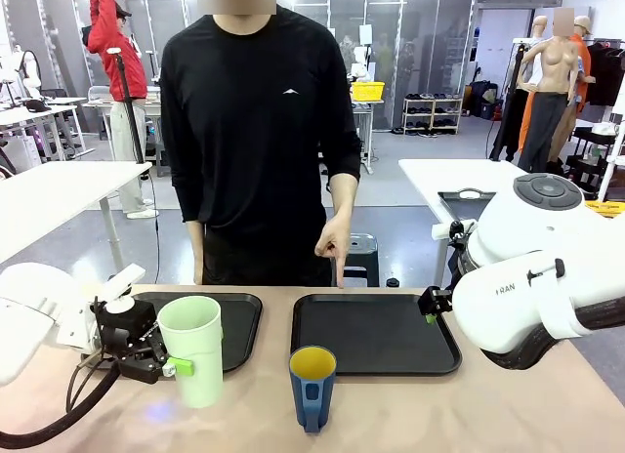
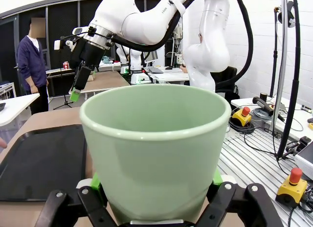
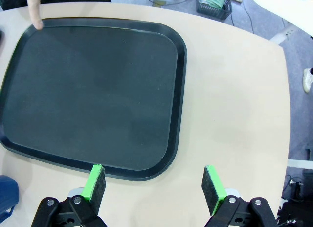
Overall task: Sort and store the cups by type.
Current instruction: Place the picked Reusable plastic cup into the Flat Tray indicated by the person.
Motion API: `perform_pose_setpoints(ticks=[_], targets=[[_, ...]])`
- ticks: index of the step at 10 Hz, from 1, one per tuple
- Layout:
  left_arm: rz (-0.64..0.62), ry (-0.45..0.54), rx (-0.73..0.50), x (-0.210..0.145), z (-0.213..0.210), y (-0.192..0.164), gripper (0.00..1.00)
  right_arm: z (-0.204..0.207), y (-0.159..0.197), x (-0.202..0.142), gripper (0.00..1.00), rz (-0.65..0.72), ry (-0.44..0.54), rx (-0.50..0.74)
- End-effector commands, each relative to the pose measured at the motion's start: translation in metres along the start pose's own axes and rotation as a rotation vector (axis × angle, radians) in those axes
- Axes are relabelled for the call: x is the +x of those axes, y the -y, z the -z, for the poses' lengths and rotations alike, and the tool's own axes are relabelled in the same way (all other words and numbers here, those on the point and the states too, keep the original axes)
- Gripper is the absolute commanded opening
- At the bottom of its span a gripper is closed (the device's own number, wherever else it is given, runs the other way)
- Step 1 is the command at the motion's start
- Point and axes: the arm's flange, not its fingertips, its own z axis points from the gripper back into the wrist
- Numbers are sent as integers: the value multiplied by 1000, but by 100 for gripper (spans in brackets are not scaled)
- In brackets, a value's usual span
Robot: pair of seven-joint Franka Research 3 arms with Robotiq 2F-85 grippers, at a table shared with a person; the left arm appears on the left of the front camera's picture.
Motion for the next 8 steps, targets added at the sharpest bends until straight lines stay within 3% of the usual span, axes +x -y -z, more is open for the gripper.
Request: perform_pose_setpoints(ticks=[1, 5, 6, 8], targets=[[7, -3, -2, 1, 1, -1, 34, 1, 0, 1, 100, -9, -1, 0], [7, -3, -2, 1, 1, -1, 34, 1, 0, 1, 100, -9, -1, 0], [0, 0, 0, 0, 0, 0, 87, 1, 0, 1, 100, -9, -1, 0], [-7, -12, 1, 1, -1, -8, 87, 1, 0, 1, 100, -9, -1, 0]])
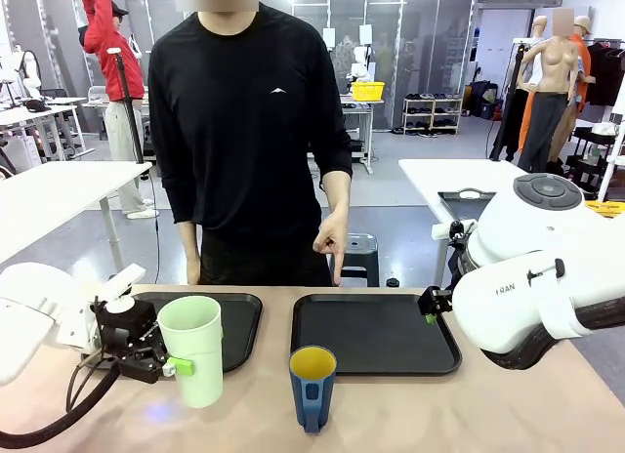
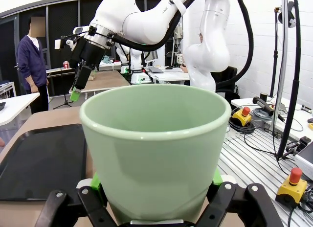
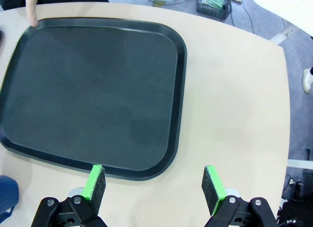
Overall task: Sort and store the cups by type.
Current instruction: Place the picked Reusable plastic cup into the Flat Tray indicated by the person.
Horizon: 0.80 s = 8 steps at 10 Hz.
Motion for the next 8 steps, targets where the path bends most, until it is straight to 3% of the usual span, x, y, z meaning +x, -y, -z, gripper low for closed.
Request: perform_pose_setpoints(ticks=[1, 4, 8], targets=[[-2, -10, -3, 1, -1, -14, 87, 1, 0, 1, 100, -9, -1, 0], [29, -36, -11, 13, 12, -62, 87, 1, 0, 1, 100, -9, -1, 0], [67, 21, -66, 17, 70, -136, 87, 1, 0, 1, 100, -9, -1, 0]])
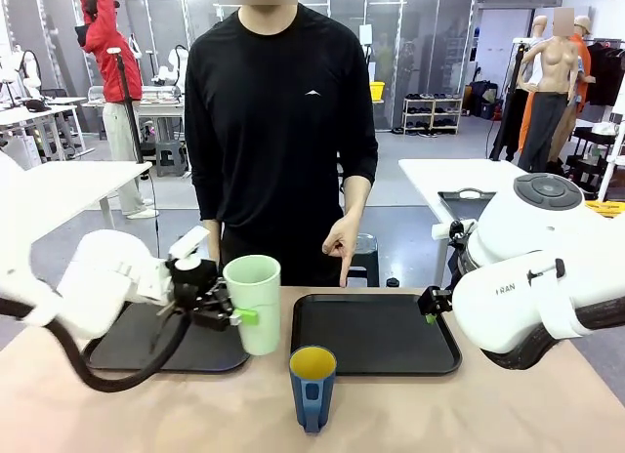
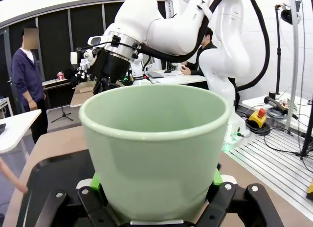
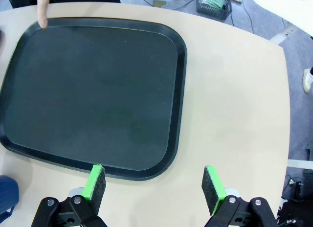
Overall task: Sort and store the cups by type.
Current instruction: Place the picked Reusable plastic cup into the Flat Tray indicated by the person.
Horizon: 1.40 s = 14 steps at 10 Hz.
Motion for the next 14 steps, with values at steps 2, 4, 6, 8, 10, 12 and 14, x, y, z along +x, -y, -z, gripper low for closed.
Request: perform_pose_setpoints(ticks=[2, 4, 6, 8, 10, 12, 14], targets=[[-7, 1, -17, -13, 31, -44, 87, 1, 0, 1, 100, -9, -1, 0], [-2, -5, -10, -22, 55, -70, 87, 1, 0, 1, 100, -9, -1, 0], [1, -8, 25, -31, 75, -88, 87, 1, 0, 1, 100, -9, -1, 0], [5, 16, 69, -36, 80, -104, 87, 1, 0, 1, 100, -9, -1, 0], [17, 24, 116, -40, 82, -112, 87, 1, 0, 1, 100, -9, -1, 0], [28, 8, 79, -40, 77, -102, 87, 1, 0, 1, 100, -9, -1, 0], [28, 8, 79, -40, 77, -102, 87, 1, 0, 1, 100, -9, -1, 0]])
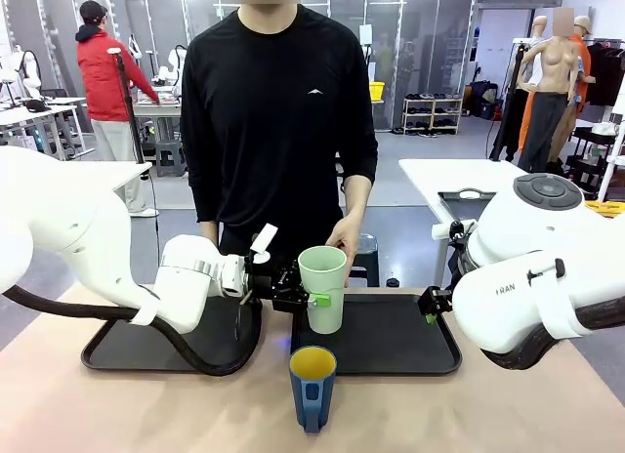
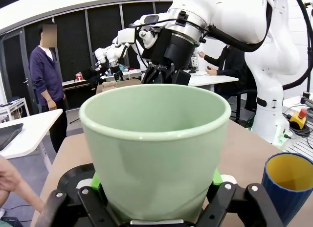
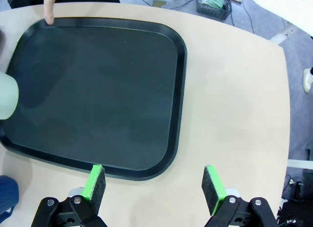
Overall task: Sort and store the cups by type.
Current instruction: Place the picked Reusable plastic cup into the Flat Tray indicated by the person.
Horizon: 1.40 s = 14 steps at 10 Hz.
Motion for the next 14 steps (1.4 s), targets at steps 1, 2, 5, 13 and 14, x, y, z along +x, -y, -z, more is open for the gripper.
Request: perform_pose_setpoints(ticks=[1, 2, 5, 13, 14], targets=[[-1, -3, -12, 2, 1, 3, 87, 1, 0, 1, 100, -9, -1, 0], [0, 0, 0, 0, 0, 0, 87, 1, 0, 1, 100, -9, -1, 0], [27, 62, 39, -7, 15, -19, 87, 1, 0, 1, 100, -9, -1, 0], [-4, -28, 70, -45, 42, -54, 87, 1, 0, 1, 100, -9, -1, 0], [-15, -28, 67, -48, 40, -54, 87, 1, 0, 1, 100, -9, -1, 0]])
